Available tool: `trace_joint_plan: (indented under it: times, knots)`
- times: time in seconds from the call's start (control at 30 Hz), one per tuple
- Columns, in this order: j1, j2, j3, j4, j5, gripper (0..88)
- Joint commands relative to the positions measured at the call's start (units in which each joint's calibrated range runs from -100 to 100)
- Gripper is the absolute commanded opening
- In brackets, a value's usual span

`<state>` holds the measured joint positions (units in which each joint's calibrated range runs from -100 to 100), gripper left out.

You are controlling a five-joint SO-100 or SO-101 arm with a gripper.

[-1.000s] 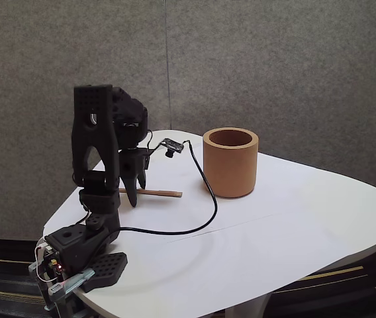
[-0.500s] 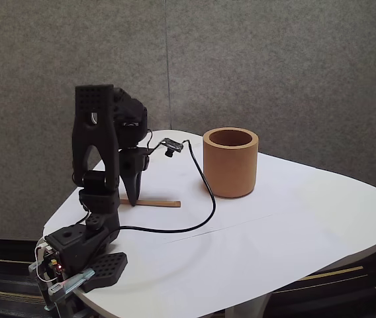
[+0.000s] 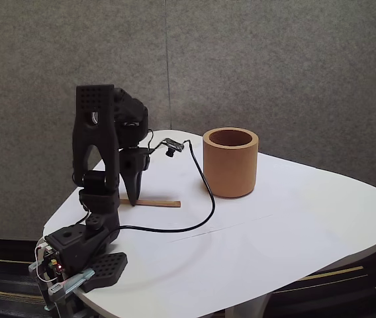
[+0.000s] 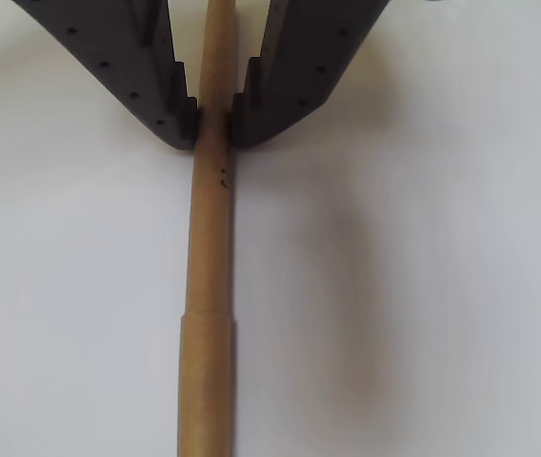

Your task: Grab the pen and put it in the pen holder.

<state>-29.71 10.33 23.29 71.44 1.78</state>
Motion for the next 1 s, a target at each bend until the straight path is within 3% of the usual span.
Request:
trace_joint_plan:
  times: [0.0,0.3,0.63,0.97]
  knots:
    - [0.2,-0.4,-8.0,0.8,0.2,0.7]
    - [0.1,-1.0,-30.9,0.8,1.6,0.7]
    - [-0.2,-1.3,-40.7,0.9,11.6,0.7]
    - [1.9,-4.8,-54.5,0.3,27.3,0.6]
